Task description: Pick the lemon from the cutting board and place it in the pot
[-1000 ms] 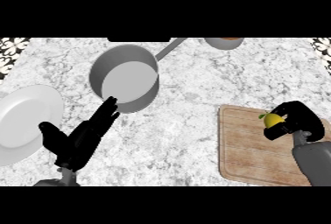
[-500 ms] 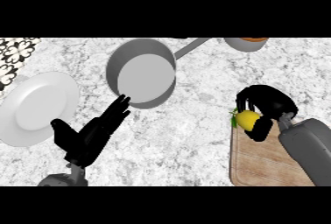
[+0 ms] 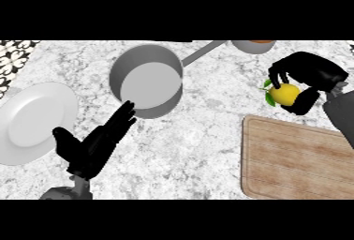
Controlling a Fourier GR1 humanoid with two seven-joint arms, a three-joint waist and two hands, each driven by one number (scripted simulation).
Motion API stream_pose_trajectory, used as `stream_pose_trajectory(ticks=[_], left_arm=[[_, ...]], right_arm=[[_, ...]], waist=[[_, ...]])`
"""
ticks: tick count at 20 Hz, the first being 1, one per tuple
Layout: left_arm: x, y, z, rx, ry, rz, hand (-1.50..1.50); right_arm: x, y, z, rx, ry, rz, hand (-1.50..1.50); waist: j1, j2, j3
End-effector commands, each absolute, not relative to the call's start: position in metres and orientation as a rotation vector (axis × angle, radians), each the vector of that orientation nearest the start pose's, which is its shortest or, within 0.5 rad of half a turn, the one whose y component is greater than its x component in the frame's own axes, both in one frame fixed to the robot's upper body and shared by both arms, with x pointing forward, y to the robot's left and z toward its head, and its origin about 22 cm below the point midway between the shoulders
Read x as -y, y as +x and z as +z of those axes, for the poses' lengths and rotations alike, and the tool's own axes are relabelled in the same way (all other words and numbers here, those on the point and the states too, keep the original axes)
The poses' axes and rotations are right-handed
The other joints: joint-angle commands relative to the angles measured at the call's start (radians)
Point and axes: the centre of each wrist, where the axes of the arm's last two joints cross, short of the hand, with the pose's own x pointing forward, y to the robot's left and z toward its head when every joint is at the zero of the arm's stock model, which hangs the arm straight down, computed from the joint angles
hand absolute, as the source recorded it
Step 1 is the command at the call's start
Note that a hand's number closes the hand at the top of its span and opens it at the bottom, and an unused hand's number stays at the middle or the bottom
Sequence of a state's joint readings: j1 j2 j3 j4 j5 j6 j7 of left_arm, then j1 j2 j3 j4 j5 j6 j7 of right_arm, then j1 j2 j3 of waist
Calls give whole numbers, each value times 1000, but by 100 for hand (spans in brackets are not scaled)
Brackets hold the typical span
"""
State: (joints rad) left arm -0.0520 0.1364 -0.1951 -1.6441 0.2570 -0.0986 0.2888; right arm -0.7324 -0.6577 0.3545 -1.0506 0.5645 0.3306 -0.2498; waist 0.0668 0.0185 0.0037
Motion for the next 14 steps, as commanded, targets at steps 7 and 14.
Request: stream_pose_trajectory(ticks=[7,14], left_arm=[[-218,240,17,1334,-281,-176,0],[-215,241,25,1324,-295,-176,0]], right_arm=[[310,428,229,1852,-486,1351,150],[258,448,277,1969,-246,1267,150]], waist=[[-35,-12,-4],[-37,-15,-4]])
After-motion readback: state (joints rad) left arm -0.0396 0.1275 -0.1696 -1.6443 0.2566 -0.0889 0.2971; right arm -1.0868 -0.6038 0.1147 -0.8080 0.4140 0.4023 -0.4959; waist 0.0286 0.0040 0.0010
